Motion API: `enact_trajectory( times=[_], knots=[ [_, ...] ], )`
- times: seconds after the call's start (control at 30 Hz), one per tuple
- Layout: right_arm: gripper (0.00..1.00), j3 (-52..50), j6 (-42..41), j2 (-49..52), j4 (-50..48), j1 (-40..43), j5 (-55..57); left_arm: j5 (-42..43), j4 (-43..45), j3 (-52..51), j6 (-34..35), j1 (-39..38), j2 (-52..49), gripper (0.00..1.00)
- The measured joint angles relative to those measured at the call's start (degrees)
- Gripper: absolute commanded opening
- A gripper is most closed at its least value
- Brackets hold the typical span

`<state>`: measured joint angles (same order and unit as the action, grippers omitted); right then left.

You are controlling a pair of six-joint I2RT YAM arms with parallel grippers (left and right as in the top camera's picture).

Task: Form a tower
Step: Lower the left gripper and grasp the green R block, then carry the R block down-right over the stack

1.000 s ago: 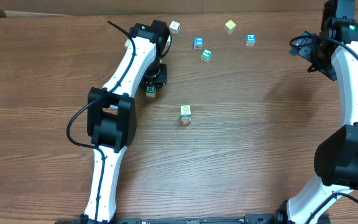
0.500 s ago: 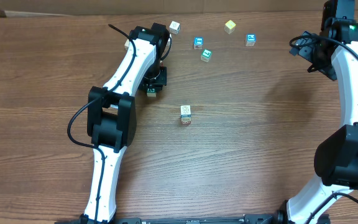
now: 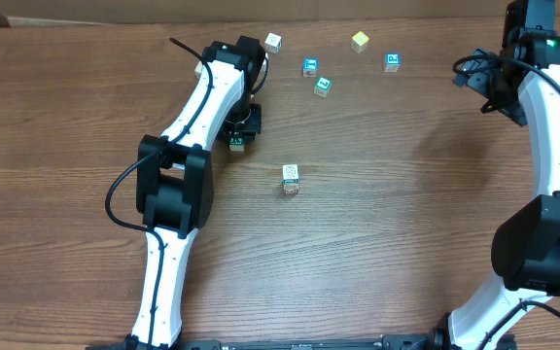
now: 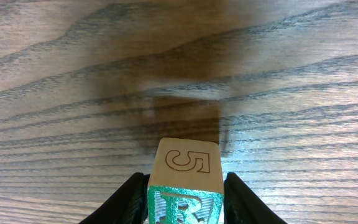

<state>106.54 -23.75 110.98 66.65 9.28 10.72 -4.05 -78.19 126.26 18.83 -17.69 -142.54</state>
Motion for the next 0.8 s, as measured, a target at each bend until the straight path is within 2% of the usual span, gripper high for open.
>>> enact_trajectory(
  times=[0.4, 0.53, 0.8],
  knots=[
    [1.0, 0.0, 0.0, 0.0, 0.0, 0.0, 0.0, 0.0, -0.9, 0.7, 0.0, 0.0, 0.0, 0.36],
    [1.0, 0.0, 0.0, 0.0, 0.0, 0.0, 0.0, 0.0, -0.9, 0.7, -0.1, 0.0, 0.0, 0.29],
    [1.0, 0.0, 0.0, 0.0, 0.0, 0.0, 0.0, 0.0, -0.8, 0.7, -0.9, 0.0, 0.0, 0.27]
  ],
)
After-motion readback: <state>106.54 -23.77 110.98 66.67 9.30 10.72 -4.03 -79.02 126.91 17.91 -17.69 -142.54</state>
